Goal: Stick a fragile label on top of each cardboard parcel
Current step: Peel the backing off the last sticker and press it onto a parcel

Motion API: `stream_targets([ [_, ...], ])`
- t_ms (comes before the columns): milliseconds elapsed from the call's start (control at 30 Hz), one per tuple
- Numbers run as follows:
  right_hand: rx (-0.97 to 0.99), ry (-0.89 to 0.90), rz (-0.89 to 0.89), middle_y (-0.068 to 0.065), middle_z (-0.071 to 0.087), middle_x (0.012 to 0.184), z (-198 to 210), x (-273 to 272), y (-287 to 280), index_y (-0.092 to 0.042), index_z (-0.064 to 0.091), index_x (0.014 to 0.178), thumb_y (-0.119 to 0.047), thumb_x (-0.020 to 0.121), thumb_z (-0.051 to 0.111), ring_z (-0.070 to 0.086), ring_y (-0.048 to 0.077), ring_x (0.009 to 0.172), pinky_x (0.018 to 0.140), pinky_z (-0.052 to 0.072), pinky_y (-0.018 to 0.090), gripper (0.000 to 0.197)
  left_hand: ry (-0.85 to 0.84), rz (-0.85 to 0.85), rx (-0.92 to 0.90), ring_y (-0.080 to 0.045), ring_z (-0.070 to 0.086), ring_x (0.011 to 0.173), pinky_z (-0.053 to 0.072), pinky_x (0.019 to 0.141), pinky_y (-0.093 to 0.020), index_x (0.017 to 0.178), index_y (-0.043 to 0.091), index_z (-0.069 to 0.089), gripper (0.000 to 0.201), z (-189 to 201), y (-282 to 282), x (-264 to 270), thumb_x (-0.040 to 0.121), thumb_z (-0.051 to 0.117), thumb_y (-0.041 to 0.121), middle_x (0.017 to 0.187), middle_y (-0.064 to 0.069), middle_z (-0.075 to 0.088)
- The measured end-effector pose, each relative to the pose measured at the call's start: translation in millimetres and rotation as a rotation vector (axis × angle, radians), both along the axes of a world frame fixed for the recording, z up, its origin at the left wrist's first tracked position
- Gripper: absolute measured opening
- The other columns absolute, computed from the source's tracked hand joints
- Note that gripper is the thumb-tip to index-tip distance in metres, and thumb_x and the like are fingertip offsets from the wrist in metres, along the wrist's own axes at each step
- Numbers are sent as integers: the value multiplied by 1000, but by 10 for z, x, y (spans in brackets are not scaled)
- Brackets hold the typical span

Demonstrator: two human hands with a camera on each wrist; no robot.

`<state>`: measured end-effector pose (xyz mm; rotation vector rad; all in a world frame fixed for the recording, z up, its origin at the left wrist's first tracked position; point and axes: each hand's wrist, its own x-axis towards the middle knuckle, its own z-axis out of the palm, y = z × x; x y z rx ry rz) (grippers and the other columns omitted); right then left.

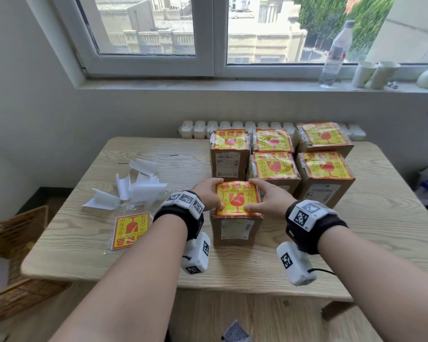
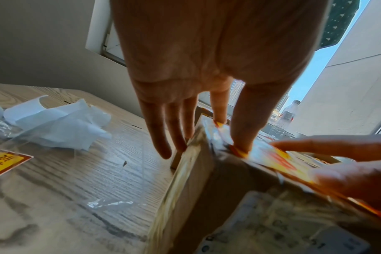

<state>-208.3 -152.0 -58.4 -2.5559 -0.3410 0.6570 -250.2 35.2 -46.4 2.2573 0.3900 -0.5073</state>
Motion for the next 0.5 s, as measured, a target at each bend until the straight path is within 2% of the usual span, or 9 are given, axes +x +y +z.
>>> stream_targets([
  [67,27,4,-12,-1,57,111,-5,9,-16,-35,29,145,-47,75,75,59,17,96,84,52,33,84,20,25,-19,-24,49,125,48,98,-37,146,29,34,78,-1,34,-2,80,71,8,143,-4,46],
  [133,41,15,-15,-2,54,106,0,14,-20,-35,30,144,-45,75,75,57,16,93,81,51,33,83,29,30,-29,-23,52,122,49,96,-38,144,27,36,77,2,57,-5,79,73,8,140,-4,50],
  [233,-2,7,31,6,50,125,35,12,12,-39,25,146,-45,77,74,57,21,103,86,53,36,85,1,-17,-25,-24,52,121,52,91,-38,147,35,29,87,23,21,5,78,70,1,145,-4,43],
  [333,-98,-6,91,10,38,136,53,23,88,-48,21,146,-47,77,70,54,26,110,89,52,35,85,-28,-118,32,-20,62,99,58,76,-33,144,46,30,89,70,-115,46,76,57,-6,146,-5,39],
  [400,-125,6,96,9,37,137,57,35,120,-49,23,144,-48,75,69,54,26,110,89,53,36,83,-17,-144,101,-20,63,99,59,78,-36,140,42,39,79,80,-190,77,77,54,-1,140,-5,45],
  [500,-92,19,90,5,49,130,87,53,96,-36,31,142,-47,73,73,57,20,103,85,53,32,81,19,-91,109,-21,58,104,57,85,-39,135,32,45,67,53,-176,102,73,60,11,127,-4,51],
])
